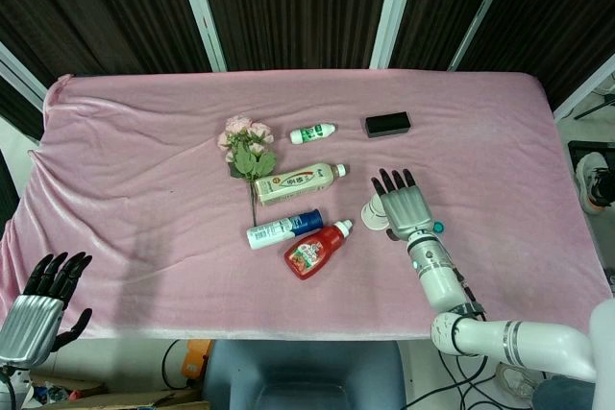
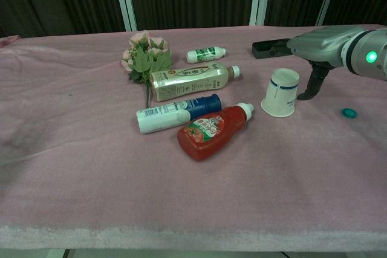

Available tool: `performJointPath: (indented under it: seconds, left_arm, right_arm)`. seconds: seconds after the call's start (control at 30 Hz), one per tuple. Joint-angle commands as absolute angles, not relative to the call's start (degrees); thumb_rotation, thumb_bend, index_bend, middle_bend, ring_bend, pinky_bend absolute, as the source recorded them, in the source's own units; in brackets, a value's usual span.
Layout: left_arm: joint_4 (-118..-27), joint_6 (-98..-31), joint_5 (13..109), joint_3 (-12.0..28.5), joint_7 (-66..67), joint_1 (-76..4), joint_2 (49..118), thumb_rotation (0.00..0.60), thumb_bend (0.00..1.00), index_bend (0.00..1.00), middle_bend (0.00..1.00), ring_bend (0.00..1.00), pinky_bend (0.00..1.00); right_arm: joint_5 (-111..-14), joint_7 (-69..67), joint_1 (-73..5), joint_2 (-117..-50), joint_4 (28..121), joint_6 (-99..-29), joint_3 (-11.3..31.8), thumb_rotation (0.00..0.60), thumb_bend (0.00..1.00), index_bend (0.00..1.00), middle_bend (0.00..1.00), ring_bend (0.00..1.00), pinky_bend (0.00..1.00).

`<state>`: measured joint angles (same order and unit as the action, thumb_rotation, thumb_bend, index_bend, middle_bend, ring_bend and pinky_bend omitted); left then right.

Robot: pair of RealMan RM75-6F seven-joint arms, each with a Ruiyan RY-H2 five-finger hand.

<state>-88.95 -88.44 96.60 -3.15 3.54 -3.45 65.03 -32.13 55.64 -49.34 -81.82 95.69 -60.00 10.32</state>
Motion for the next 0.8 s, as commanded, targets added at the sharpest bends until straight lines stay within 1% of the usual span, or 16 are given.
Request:
performJointPath:
  seconds: [0.03,0.2,0.37,0.63,0.7,0.8]
  left_arm:
    - [-89.0,-88.3,96.5,-3.1,3.6,-3.5,65.0,0.6,0.37,0.0,0.07,0.04,0.0]
    - [-89.1,-88.0,95.9,-2.9,3.5,-3.6,64.9,0.6,0.37,0.0,0.07,0.04,0.0]
    - [-89.1,-88.2,95.9,-2.9,3.3,-3.5,64.9,0.6,0.37,0.0,0.07,0.04,0.0]
    - [-89.1,-88.4,95.8,-2.8,2.7,-3.5,64.7,0.6,0.37,0.0,0.07,0.04,0.0]
    - [-89.0,-88.4,95.8,-2.8,2.7,-3.5,64.7,0.6,0.37,0.0,0.07,0.04,0.0]
    - [-89.0,-88.4,95.8,-2.8,2.5,-3.5,64.6,0.6,0.37,0.0,0.07,0.04,0.0]
  right_arm:
    - [-31.7,55.3,-49.6,-81.8,95.4,-60.1,10.1,0.6,0.36,0.11,0.0,0.0,0.0]
    - [-30.6,54.5,-50.5,-82.3,93.3,-59.3,9.3,0.6,0.37,0.13,0.0,0.0,0.0]
    - [-29.5,54.2,-51.5,-83.4,91.3,-58.9,8.9,0.6,0.39,0.18,0.0,0.0,0.0]
    - [-29.8,52.5,-52.6,-86.2,87.8,-58.3,8.3,0.6,0.41,0.32,0.0,0.0,0.0]
    - [-30.4,52.0,-52.6,-86.8,87.0,-58.7,8.2,0.6,0.42,0.37,0.0,0.0,0.0]
    - [-30.7,51.6,-52.6,-87.6,86.3,-59.8,8.2,0.6,0.43,0.42,0.0,0.0,0.0]
